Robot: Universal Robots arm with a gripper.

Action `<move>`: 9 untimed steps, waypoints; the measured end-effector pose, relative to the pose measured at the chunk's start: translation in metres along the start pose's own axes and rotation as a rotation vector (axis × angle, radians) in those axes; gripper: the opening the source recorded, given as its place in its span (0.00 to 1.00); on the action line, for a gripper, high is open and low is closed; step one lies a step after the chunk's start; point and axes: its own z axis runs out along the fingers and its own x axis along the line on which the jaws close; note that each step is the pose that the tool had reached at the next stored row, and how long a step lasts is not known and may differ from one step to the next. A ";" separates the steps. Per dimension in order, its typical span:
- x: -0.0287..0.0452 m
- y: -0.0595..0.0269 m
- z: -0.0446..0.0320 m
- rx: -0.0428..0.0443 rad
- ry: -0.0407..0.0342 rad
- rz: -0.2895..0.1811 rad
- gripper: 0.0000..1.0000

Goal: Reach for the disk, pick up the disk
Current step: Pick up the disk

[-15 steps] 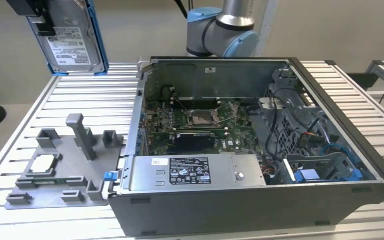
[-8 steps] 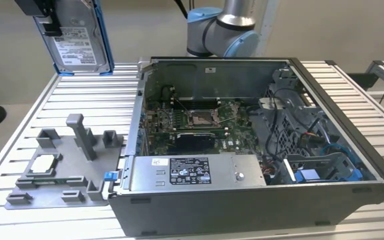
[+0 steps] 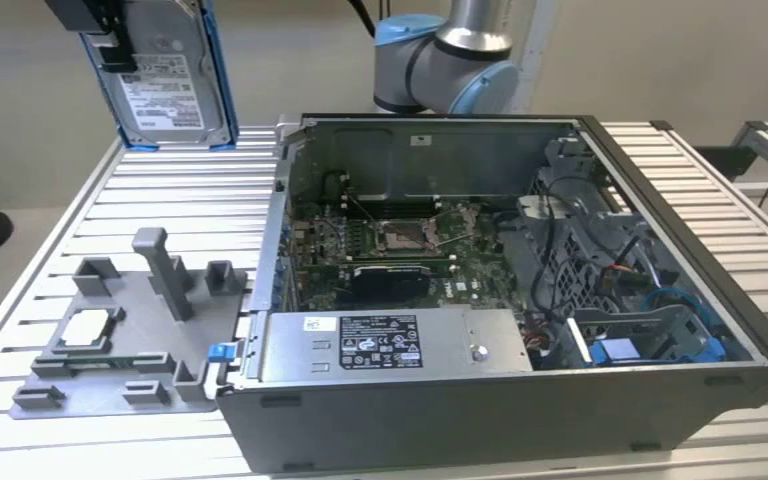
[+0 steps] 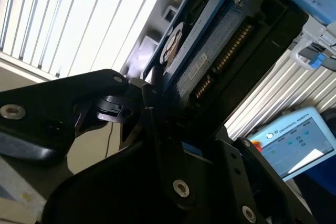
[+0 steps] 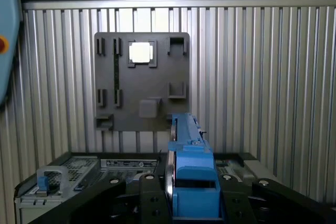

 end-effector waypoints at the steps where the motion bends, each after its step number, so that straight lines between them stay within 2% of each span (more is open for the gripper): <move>1: 0.0000 -0.0013 0.0000 0.0000 0.0000 0.000 0.00; 9: -0.0003 -0.0115 0.0002 -0.0001 0.0000 0.000 0.00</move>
